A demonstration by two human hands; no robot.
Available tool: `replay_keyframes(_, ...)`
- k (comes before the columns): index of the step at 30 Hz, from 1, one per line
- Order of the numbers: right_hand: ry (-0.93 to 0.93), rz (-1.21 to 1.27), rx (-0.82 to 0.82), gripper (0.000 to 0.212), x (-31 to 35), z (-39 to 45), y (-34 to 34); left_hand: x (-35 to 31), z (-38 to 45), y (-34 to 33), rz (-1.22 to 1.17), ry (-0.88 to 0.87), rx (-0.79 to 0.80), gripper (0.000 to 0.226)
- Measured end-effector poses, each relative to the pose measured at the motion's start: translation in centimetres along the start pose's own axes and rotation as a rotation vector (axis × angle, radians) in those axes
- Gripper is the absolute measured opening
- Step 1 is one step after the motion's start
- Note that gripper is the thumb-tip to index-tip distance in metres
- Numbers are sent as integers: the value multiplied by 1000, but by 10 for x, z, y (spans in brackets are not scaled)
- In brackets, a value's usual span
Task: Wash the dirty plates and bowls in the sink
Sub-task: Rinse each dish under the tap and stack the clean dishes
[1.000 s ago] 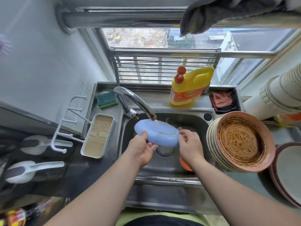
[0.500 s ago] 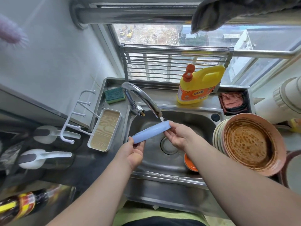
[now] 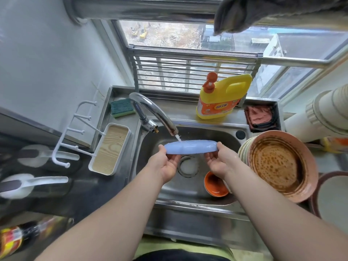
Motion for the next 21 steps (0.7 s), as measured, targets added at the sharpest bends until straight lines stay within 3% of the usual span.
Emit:
replay_keyframes(5, 34, 37, -12, 20, 3, 3, 9, 8, 12, -7, 155, 24, 1, 49)
replay_keyframes(13, 116, -156, -135, 29, 6, 12, 11, 7, 23, 6, 330, 7, -68, 46)
replay_keyframes(18, 91, -275, -277, 47, 4, 19, 23, 5, 32, 19, 370, 23, -62, 49)
replay_keyframes(21, 101, -316, -245, 58, -2, 19, 25, 2, 37, 32, 384, 57, -60, 55)
Point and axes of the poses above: each hand's wrist, its own z-axis towards the middle knuckle, its own y-axis out of the back of the hand, x = y × z, the point moved 4 cm from there along z, towards the middle knuckle, and after that the axes turned 1 degree about -y, right-handed, at the moved point
